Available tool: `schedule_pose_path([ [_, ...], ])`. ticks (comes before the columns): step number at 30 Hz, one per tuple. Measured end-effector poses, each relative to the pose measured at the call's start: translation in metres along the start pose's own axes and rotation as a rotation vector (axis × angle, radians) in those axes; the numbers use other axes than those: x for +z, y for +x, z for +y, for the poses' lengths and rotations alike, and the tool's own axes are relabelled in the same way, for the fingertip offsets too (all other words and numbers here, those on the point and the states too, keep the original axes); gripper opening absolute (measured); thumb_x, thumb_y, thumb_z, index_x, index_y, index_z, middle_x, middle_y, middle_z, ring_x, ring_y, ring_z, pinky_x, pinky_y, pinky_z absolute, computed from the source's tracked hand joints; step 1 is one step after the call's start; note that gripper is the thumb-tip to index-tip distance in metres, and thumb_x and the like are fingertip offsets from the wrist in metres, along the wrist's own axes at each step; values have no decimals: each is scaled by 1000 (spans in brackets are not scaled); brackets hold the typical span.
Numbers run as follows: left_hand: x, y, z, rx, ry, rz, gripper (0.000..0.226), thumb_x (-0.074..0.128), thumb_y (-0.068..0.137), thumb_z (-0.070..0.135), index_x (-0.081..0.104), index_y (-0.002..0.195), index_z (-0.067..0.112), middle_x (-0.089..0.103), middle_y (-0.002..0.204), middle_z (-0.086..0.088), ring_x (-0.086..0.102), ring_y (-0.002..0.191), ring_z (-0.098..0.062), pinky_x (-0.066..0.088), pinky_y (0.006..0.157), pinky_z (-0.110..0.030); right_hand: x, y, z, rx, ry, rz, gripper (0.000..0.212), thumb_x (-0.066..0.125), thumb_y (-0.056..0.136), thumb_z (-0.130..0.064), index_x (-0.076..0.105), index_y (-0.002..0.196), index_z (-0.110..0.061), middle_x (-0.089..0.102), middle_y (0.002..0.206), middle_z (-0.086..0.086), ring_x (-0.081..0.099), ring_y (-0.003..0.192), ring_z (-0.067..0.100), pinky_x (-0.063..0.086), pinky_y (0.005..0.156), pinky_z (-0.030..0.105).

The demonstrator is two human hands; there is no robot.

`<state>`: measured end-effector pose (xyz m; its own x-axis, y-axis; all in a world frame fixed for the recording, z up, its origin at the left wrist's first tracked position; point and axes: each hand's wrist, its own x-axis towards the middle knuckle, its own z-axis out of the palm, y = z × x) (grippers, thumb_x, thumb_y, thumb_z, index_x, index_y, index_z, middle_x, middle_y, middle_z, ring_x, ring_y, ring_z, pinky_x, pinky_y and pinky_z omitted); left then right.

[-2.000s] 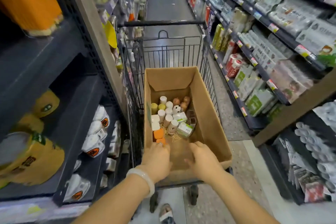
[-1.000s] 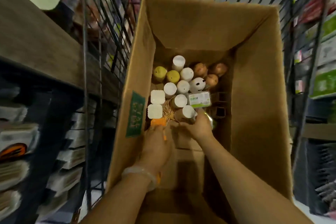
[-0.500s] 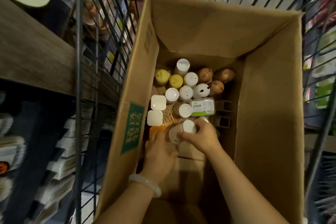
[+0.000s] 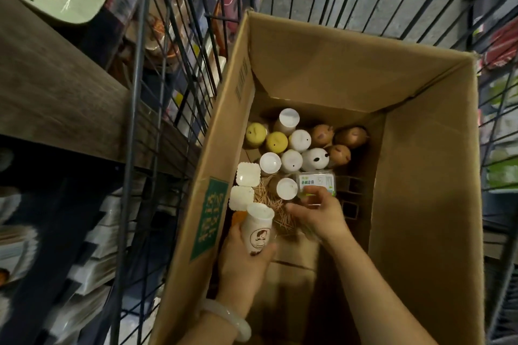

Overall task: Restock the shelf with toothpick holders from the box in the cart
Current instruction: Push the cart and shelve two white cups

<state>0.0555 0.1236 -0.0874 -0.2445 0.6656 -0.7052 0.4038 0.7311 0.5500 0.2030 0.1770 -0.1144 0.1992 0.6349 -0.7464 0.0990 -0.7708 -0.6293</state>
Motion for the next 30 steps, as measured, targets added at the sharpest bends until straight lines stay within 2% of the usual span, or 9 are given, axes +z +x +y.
schedule_pose_path([
  [3, 1, 5, 1, -58, -34, 40, 75, 82, 68, 21, 45, 133, 13, 60, 123, -7, 56, 113, -23, 45, 99, -43, 23, 21, 17, -91, -269, 69, 62, 87, 62, -23, 49, 110, -18, 56, 98, -3, 56, 93, 15, 52, 84, 37],
  [7, 2, 7, -1, -89, -71, 66, 79, 82, 68, 25, 43, 136, 14, 58, 127, -6, 54, 118, -23, 42, 102, -45, 49, 43, 34, -142, -386, 198, 73, 85, 62, -32, 50, 123, -14, 54, 117, 8, 51, 112, 27, 47, 90, 41],
  [10, 2, 6, 1, -71, -96, 74, 74, 80, 70, 23, 44, 134, 14, 58, 126, -5, 54, 117, -22, 42, 102, -45, 54, 47, 32, -124, -404, 305, 57, 79, 72, -31, 54, 120, -11, 51, 116, 11, 49, 111, 30, 45, 89, 40],
  [14, -1, 4, 6, -50, -85, 52, 73, 79, 72, 24, 43, 135, 14, 57, 127, -4, 53, 119, -22, 42, 103, -44, 46, 41, 31, -226, -353, 335, 21, 71, 79, -24, 59, 94, -15, 45, 103, 2, 54, 102, 27, 43, 83, 32],
  [18, -5, -1, 9, -29, -68, 22, 68, 79, 73, 25, 44, 131, 16, 57, 125, -1, 53, 116, -18, 43, 101, -37, 40, 39, 29, -286, -491, 186, 52, 78, 71, -23, 52, 116, -13, 50, 116, 8, 47, 110, 24, 42, 91, 35],
  [20, -6, -3, 9, -21, -68, 20, 68, 78, 73, 25, 43, 132, 18, 56, 126, 0, 52, 118, -17, 42, 103, -37, 47, 41, 22, -280, -407, 199, 62, 79, 68, -27, 49, 121, -13, 53, 118, 8, 50, 112, 26, 45, 91, 41],
  [22, -6, -3, 7, -20, -48, 16, 68, 78, 73, 24, 44, 131, 17, 56, 127, -1, 51, 120, -18, 42, 104, -39, 54, 45, 17, -241, -327, 253, 62, 79, 66, -33, 50, 117, -13, 55, 115, 7, 53, 109, 27, 48, 87, 44],
  [27, -4, 2, 5, -27, 0, 23, 68, 78, 74, 24, 43, 132, 16, 55, 129, -2, 50, 121, -20, 42, 103, -38, 58, 49, 22, -256, -501, 228, 55, 80, 68, -27, 54, 112, -5, 50, 116, 15, 49, 110, 33, 43, 88, 41],
  [30, -4, 3, 6, -29, 3, 14, 67, 78, 74, 23, 44, 131, 15, 56, 127, -2, 52, 119, -19, 44, 99, -33, 52, 36, 19, -278, -364, 180, 55, 77, 60, -42, 57, 100, -9, 58, 104, 11, 54, 98, 30, 47, 81, 43],
])
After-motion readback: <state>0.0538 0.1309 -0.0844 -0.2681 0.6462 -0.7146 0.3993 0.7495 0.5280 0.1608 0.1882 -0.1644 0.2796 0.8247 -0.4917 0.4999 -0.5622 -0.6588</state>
